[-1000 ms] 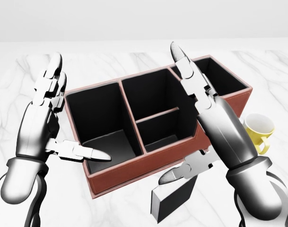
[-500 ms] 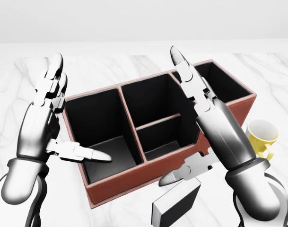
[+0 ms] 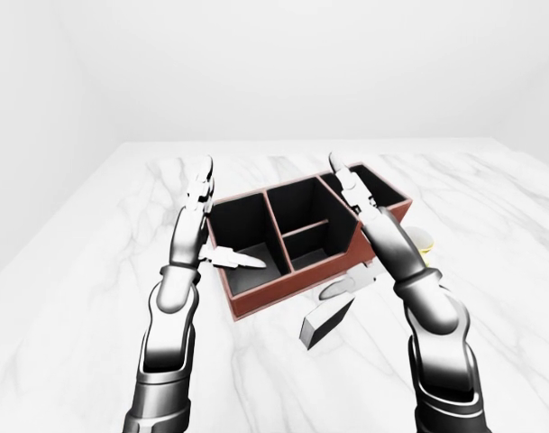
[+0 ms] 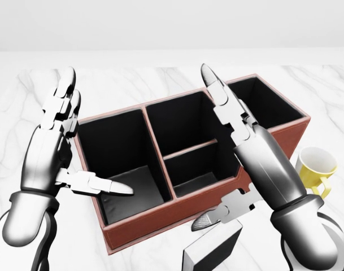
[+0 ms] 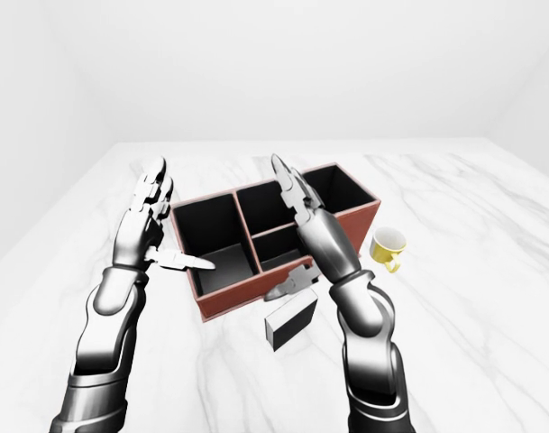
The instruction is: Pick up the book and place it in the front compartment of the caddy.
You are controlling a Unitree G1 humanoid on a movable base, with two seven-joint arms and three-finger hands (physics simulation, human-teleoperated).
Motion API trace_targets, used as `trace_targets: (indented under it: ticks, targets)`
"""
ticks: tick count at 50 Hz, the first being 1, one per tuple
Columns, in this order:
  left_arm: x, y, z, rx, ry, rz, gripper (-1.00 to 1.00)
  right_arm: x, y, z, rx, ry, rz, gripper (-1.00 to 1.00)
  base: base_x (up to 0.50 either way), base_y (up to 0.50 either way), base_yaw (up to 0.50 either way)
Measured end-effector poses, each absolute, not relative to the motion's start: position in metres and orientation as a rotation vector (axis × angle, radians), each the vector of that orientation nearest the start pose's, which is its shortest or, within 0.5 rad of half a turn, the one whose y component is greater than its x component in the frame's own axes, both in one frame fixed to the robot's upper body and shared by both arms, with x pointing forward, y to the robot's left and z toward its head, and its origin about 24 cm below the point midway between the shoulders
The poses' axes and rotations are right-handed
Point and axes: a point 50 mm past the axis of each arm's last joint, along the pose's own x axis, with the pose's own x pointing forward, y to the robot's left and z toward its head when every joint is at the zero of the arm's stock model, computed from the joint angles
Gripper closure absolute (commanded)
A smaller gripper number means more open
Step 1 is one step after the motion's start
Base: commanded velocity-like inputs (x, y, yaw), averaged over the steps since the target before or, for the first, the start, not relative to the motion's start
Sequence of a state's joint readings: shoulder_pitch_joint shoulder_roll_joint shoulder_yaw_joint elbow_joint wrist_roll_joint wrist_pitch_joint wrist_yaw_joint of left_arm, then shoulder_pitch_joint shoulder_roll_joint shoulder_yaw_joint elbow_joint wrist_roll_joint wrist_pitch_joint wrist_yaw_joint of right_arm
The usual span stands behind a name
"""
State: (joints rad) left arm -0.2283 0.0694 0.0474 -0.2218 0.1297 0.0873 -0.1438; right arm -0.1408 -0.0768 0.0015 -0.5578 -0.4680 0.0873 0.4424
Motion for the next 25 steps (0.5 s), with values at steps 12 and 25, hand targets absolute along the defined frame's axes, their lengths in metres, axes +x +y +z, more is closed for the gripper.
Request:
trace_targets:
  ticks: [12,25]
  targets:
    - [0.2816,0.1487,0.1435,0.214,-0.346,-0.118,-1.00,0.2380,-0.1337,0.1807,-0.733,-0.458,0.303,-1.00,0.00,0.00,0.00]
    - [0.2835,0.1484,0.1425,0.209,-0.340,-0.120,-1.00,0.2378,-0.1395,0.1751,-0.917,-0.359,0.320,-1.00,0.00,0.00,0.00]
